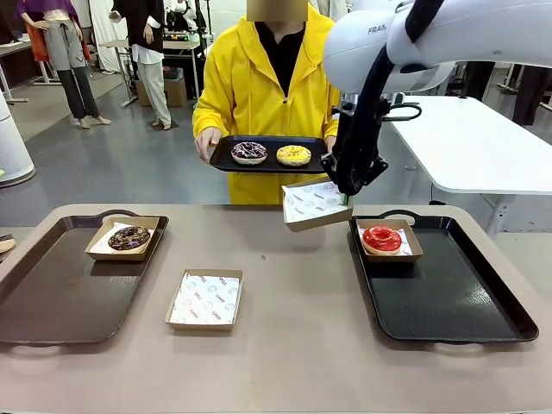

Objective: Individually package the donuts and arrange them on the tray.
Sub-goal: Place the picked Paper togo box on the Handle tray while simultaneously picking up another Paper togo box from the table with the other hand.

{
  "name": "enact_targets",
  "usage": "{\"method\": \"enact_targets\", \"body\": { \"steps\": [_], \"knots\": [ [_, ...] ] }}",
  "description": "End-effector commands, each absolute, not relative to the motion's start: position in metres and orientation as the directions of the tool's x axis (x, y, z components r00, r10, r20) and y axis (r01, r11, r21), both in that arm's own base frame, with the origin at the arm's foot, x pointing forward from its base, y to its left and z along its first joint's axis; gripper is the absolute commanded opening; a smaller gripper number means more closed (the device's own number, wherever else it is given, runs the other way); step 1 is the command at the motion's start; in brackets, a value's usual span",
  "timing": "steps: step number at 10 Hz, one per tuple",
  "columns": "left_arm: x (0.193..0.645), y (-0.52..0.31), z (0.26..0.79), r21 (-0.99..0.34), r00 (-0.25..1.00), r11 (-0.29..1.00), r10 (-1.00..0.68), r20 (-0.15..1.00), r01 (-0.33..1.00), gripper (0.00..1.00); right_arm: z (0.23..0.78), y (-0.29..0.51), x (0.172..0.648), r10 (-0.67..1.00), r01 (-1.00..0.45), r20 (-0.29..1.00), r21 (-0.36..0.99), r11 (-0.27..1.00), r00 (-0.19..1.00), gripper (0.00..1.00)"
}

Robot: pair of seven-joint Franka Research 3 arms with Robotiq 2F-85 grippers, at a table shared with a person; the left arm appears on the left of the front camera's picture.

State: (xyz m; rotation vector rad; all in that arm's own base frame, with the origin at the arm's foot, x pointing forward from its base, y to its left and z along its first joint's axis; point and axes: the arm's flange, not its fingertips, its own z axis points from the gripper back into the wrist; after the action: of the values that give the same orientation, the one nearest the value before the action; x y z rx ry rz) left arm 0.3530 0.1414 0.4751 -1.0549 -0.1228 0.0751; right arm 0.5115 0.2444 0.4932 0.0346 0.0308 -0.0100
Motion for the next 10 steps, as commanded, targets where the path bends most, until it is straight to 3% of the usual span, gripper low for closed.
{"method": "enact_targets", "body": {
  "steps": [1,6,9,10],
  "knots": [
    [0.383,0.164,0.458,-0.911,0.992,0.408,0.127,-0.011,-0.062,1.0,0.488,0.25,0.534,0.043,-0.043,-0.002,0.035,0.998,0.999,0.0],
    [0.378,0.181,0.414,-0.945,0.98,0.304,0.184,-0.07,-0.124,1.0,0.466,0.261,0.57,0.045,-0.045,0.0,0.026,0.999,0.999,0.0],
    [0.376,0.168,0.418,-0.931,0.98,0.355,0.196,-0.014,-0.085,1.0,0.46,0.258,0.564,0.046,-0.045,-0.017,0.058,0.997,0.999,0.0],
    [0.379,0.181,0.412,-0.932,0.978,0.329,0.184,-0.093,-0.151,1.0,0.46,0.258,0.564,0.046,-0.045,-0.017,0.058,0.997,0.999,0.0]
  ]
}}
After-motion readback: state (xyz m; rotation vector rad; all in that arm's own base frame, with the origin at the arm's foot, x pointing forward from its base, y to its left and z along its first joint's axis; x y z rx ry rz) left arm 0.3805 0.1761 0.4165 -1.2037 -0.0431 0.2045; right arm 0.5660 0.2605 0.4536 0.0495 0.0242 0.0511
